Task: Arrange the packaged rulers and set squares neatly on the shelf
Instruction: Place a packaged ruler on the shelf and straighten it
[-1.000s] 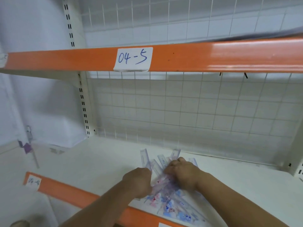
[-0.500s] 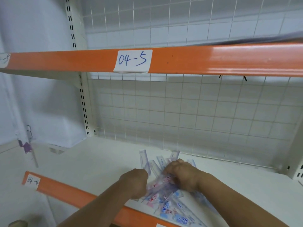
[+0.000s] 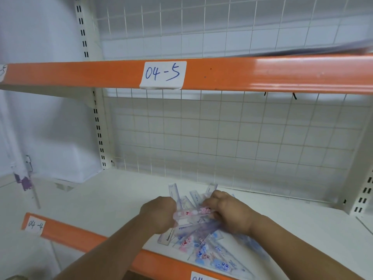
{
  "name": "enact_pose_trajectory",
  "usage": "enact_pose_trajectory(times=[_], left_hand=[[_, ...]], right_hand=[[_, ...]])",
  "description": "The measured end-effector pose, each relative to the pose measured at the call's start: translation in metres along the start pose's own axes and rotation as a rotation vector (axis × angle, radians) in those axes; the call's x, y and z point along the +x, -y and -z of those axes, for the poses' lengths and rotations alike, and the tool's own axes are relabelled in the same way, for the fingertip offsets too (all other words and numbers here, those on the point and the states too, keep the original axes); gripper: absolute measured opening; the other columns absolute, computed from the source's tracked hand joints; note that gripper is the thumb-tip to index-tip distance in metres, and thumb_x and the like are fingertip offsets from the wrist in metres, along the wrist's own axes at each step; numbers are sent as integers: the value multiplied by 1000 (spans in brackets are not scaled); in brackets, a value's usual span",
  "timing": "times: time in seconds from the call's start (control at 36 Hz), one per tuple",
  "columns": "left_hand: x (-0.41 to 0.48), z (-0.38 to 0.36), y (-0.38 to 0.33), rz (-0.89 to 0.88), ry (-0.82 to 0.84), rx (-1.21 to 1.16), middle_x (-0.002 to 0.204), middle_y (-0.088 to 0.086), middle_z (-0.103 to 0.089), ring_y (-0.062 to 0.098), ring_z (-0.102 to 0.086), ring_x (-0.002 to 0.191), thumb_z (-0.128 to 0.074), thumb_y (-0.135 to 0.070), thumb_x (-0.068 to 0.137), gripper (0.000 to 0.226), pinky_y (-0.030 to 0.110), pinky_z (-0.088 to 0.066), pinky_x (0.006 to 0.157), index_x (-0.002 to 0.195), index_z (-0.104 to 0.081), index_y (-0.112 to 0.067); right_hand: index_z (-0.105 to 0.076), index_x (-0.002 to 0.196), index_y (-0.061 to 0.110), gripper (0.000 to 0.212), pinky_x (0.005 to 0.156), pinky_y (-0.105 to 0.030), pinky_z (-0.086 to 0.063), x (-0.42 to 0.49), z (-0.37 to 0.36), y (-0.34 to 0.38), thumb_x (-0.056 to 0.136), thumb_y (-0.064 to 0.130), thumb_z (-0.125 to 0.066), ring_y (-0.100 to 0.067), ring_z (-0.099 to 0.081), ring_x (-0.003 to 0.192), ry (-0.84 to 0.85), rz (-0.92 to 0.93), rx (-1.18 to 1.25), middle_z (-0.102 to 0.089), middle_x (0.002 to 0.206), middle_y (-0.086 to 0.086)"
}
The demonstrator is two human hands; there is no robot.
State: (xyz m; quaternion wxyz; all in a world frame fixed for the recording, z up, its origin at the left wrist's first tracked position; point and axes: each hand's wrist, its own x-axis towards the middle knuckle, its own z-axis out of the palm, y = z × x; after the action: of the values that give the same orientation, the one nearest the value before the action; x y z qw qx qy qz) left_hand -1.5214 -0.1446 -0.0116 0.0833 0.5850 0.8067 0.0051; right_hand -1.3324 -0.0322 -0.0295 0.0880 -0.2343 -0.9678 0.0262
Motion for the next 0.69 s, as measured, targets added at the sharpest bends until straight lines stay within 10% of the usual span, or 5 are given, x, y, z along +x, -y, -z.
enact_pose_trajectory(times=[0.69], left_hand=[[6,-2,-63,-250,-8,93,116,4,-61,22,-60,105,-48,-26,95,25,28,-46,81,116,-56,-14]], right_hand=[[-51,133,20,41,90,-31,-42,-113,31,-3,96,36,-48,-25,-53,109,-76,-470,-194,-52,122,-5]])
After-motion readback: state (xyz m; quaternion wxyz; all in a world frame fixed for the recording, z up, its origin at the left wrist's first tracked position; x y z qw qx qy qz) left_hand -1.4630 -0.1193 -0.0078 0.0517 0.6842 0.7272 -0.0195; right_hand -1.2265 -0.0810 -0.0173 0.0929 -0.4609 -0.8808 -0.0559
